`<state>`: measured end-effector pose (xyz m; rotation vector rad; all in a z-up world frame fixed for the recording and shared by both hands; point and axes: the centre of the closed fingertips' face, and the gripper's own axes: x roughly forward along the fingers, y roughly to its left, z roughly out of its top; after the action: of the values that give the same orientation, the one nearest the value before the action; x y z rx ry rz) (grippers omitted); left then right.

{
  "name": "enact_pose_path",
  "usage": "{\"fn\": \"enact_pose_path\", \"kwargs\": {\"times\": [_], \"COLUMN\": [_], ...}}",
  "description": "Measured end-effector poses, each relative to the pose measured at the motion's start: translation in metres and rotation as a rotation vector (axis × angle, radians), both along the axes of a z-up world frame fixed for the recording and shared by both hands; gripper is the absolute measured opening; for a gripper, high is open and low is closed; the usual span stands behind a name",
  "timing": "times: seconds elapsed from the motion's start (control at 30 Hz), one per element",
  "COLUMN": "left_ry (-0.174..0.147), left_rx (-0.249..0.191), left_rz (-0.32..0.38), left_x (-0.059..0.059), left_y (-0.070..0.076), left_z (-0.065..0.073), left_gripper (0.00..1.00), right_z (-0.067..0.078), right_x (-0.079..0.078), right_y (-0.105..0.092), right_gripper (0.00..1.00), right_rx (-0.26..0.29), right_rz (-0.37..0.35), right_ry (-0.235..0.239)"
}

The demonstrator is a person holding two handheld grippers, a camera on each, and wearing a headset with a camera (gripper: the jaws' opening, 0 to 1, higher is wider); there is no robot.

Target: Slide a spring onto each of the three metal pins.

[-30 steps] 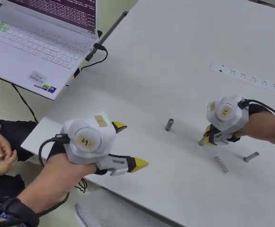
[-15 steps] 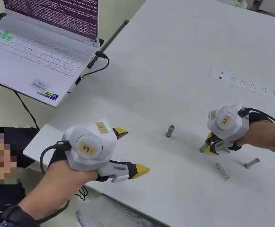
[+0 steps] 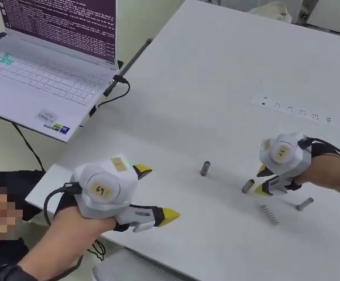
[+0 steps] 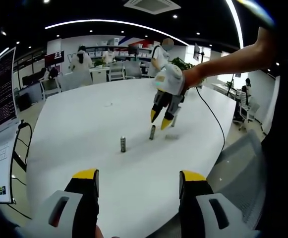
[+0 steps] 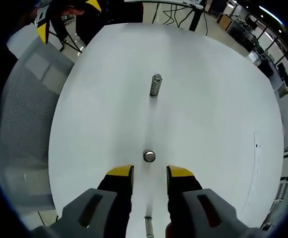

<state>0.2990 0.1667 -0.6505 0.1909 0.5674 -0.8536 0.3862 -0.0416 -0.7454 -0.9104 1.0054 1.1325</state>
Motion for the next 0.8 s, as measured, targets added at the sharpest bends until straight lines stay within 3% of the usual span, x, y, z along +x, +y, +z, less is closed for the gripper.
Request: {"fn": "enact_pose_path", "kwargs": {"times": [0.37, 0.8], "left_ry": [-0.018, -0.028], "left_rx": [-0.014, -0.021], "left_rz": [0.034, 0.029], "left_x": [0.000, -0.002], "left_y": [0.005, -0.001], "left_z": [0.009, 0.013], "left_gripper": [0.62, 0.62], "right_z": [0.013, 0.031], "right_x": [-0.015, -0.031], "right_y": [-0.009, -0.025], "right_gripper": [0.29, 0.32], "right_rx": [0.054, 0.116], "right_rz": [-0.090, -0.202], "right_ry": [-0.041, -0.108]}}
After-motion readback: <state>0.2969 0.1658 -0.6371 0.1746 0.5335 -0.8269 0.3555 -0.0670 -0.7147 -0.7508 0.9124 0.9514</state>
